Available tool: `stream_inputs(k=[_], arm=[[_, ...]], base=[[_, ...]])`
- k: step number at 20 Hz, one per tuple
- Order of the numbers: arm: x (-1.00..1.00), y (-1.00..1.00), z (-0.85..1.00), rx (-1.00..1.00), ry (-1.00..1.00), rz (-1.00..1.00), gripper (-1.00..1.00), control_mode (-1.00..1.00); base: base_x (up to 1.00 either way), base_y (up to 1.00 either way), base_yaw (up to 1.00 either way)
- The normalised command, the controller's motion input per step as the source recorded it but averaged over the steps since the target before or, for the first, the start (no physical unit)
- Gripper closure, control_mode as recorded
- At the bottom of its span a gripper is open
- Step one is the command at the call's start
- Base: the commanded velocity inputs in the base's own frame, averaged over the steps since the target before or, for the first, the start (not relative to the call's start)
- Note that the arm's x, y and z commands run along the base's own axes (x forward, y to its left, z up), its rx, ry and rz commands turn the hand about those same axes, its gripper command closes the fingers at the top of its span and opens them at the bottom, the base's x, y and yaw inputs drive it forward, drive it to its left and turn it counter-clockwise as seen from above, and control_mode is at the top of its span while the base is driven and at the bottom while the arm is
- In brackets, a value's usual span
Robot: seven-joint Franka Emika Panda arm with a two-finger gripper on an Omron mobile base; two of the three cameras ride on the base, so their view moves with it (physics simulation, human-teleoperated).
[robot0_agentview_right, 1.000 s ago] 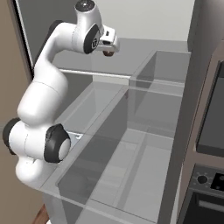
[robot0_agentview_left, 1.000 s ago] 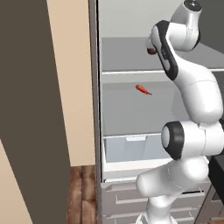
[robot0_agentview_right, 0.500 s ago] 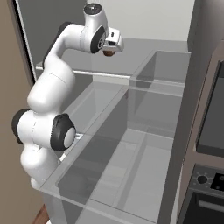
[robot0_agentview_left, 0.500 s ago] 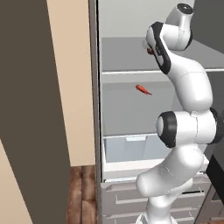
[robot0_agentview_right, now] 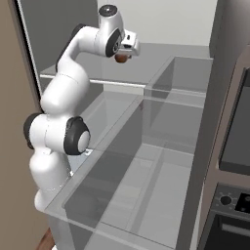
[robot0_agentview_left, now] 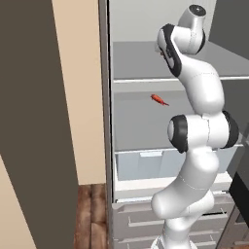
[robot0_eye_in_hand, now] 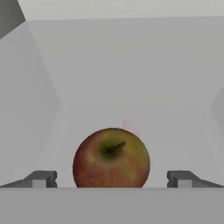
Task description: Pick up the mango and apple from the fridge and place one fruit on each plate on the dining counter.
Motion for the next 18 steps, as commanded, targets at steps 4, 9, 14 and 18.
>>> stream_inputs(k=[4, 9, 14, 18], arm=[[0.23, -0.03, -0.08, -0.02, 0.00, 0.00, -1.00, -1.00], [0.00, -0.13, -0.09, -0.03, 0.00, 0.01, -1.00, -1.00], [0.00, -0.03, -0.13, -0.02, 0.00, 0.00, -1.00, -1.00], [0.00, 0.00, -0.25, -0.01, 0.03, 0.00, -1.00, -1.00]], base=[[0.00, 0.00, 0.00], [0.00, 0.00, 0.00], [0.00, 0.00, 0.00], [0.00, 0.00, 0.00]])
